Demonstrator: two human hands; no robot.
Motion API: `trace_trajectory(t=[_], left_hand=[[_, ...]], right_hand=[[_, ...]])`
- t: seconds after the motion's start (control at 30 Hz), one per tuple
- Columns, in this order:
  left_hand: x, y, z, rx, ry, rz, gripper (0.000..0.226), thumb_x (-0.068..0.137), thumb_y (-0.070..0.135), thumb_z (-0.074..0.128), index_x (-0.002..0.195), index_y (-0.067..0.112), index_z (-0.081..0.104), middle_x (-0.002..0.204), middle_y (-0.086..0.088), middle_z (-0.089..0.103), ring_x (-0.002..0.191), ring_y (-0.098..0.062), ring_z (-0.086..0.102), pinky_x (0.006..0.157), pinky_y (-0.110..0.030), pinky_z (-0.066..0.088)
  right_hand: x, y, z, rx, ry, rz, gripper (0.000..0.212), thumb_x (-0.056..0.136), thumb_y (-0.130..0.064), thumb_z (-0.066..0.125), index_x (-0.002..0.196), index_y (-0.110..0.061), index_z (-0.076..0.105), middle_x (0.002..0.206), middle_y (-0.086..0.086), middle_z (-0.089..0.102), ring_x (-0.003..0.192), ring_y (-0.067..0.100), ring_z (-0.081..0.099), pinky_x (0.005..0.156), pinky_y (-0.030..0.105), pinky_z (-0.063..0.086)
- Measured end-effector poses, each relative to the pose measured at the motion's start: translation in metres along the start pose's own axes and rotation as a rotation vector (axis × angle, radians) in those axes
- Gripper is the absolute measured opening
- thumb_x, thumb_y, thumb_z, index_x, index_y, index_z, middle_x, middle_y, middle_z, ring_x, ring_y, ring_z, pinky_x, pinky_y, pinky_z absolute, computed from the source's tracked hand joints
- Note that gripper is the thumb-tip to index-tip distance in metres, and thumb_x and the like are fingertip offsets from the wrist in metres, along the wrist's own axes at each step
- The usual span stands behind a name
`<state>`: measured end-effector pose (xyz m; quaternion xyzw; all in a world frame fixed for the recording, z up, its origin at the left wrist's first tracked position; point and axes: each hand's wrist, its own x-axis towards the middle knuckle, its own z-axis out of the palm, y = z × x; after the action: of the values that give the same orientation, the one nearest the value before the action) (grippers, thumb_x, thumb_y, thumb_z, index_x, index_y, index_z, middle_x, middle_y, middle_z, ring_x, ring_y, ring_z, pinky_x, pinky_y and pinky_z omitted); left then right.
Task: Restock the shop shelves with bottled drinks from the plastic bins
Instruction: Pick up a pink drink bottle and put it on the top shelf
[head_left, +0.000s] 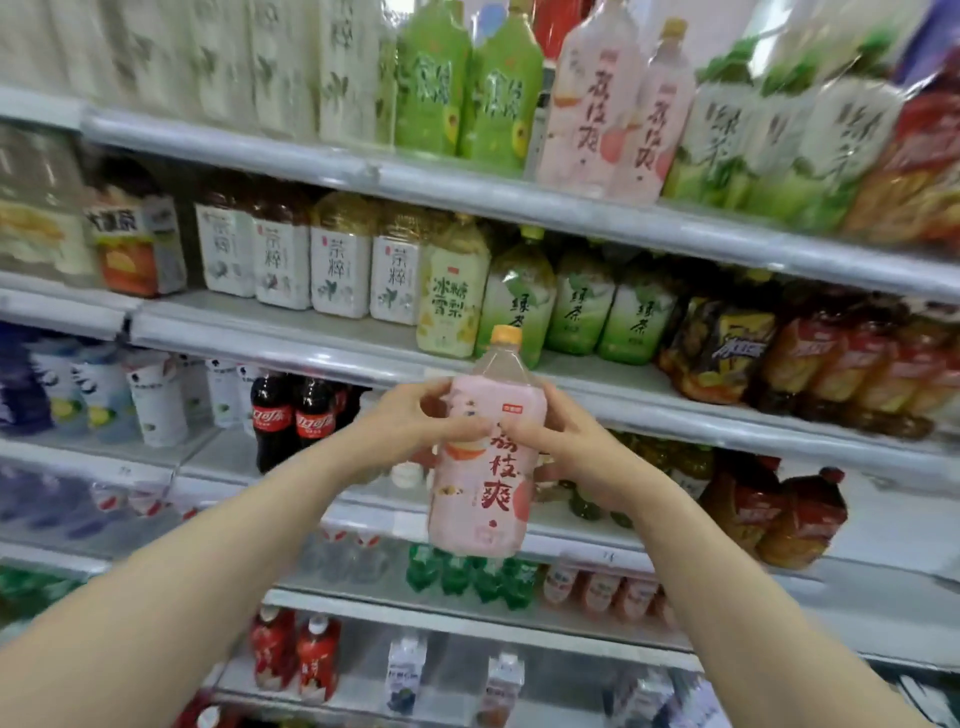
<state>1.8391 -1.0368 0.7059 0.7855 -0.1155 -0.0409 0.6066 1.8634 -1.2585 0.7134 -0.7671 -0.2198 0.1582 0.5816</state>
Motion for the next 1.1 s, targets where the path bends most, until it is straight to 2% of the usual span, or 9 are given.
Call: trace_trajectory(t=[0.13,0.23,0.33,0.4,0.5,0.6,0.77,0.9,1.1], left_hand=[[0.009,0.047,-0.013,0.028,-0.01,0.065,0.05,0.078,0.037,0.078,0.125,0.029,0.061,0.107,0.0,0.075,0.097,-0.019,0.072,0.082,-0.042,0.06],[0.016,0.077,-0.022,0.038,-0.001,0.121,0.051,0.078,0.036,0.078,0.125,0.028,0.062,0.106,0.0,0.074,0.095,-0.017,0.073,0.082,-0.04,0.06],[0.021,0.101,-0.033,0.027,0.001,0.165,0.051,0.074,0.037,0.08,0.121,0.027,0.064,0.106,-0.001,0.075,0.096,-0.017,0.073,0.084,-0.042,0.059],[0.024,0.114,-0.041,0.009,-0.001,0.184,0.048,0.073,0.036,0.079,0.118,0.027,0.065,0.105,-0.001,0.075,0.095,-0.017,0.073,0.086,-0.042,0.058],[0.027,0.125,-0.058,-0.01,-0.03,0.194,0.051,0.075,0.034,0.078,0.123,0.023,0.063,0.109,0.0,0.074,0.099,-0.016,0.072,0.092,-0.041,0.056],[0.028,0.123,-0.074,0.009,-0.084,0.173,0.056,0.078,0.03,0.078,0.129,0.021,0.058,0.114,0.002,0.073,0.105,-0.015,0.069,0.1,-0.042,0.052],[0.028,0.12,-0.094,0.009,-0.127,0.193,0.05,0.085,0.028,0.071,0.132,0.027,0.057,0.114,0.004,0.072,0.108,-0.015,0.068,0.101,-0.045,0.051],[0.033,0.128,-0.104,-0.022,-0.115,0.244,0.047,0.087,0.028,0.07,0.132,0.031,0.056,0.113,0.005,0.073,0.106,-0.014,0.069,0.098,-0.044,0.052],[0.04,0.125,-0.117,-0.043,-0.113,0.265,0.05,0.085,0.029,0.07,0.134,0.033,0.056,0.113,0.004,0.073,0.107,-0.014,0.068,0.099,-0.046,0.051]], right_hand=[[-0.001,-0.046,-0.014,-0.056,0.074,-0.087,0.058,0.09,-0.036,0.072,0.141,-0.038,0.044,0.118,-0.003,0.072,0.104,0.02,0.072,0.084,0.044,0.06],[-0.002,-0.077,-0.019,-0.086,0.121,-0.168,0.053,0.091,-0.032,0.068,0.139,-0.033,0.045,0.117,-0.004,0.072,0.103,0.015,0.072,0.079,0.033,0.06],[0.002,-0.1,-0.02,-0.063,0.166,-0.217,0.048,0.093,-0.029,0.067,0.137,-0.031,0.048,0.111,-0.003,0.074,0.101,0.019,0.073,0.081,0.036,0.061],[0.008,-0.113,-0.018,-0.041,0.216,-0.232,0.048,0.093,-0.029,0.068,0.136,-0.033,0.049,0.107,0.0,0.075,0.098,0.02,0.074,0.076,0.034,0.061],[0.019,-0.129,-0.014,-0.006,0.281,-0.263,0.048,0.091,-0.028,0.069,0.135,-0.032,0.051,0.111,0.003,0.074,0.097,0.019,0.074,0.072,0.029,0.059],[0.029,-0.141,-0.007,0.016,0.338,-0.269,0.046,0.092,-0.026,0.069,0.134,-0.029,0.051,0.113,0.007,0.073,0.096,0.021,0.074,0.073,0.032,0.06],[0.042,-0.154,0.003,-0.007,0.387,-0.293,0.048,0.092,-0.026,0.069,0.136,-0.027,0.049,0.112,0.005,0.074,0.093,0.018,0.075,0.068,0.026,0.059],[0.052,-0.169,0.002,-0.02,0.401,-0.298,0.055,0.09,-0.029,0.071,0.139,-0.032,0.046,0.111,0.006,0.074,0.097,0.02,0.074,0.076,0.034,0.06],[0.061,-0.178,0.009,-0.031,0.403,-0.293,0.054,0.09,-0.029,0.071,0.138,-0.032,0.047,0.112,0.011,0.074,0.096,0.025,0.075,0.079,0.039,0.061]])
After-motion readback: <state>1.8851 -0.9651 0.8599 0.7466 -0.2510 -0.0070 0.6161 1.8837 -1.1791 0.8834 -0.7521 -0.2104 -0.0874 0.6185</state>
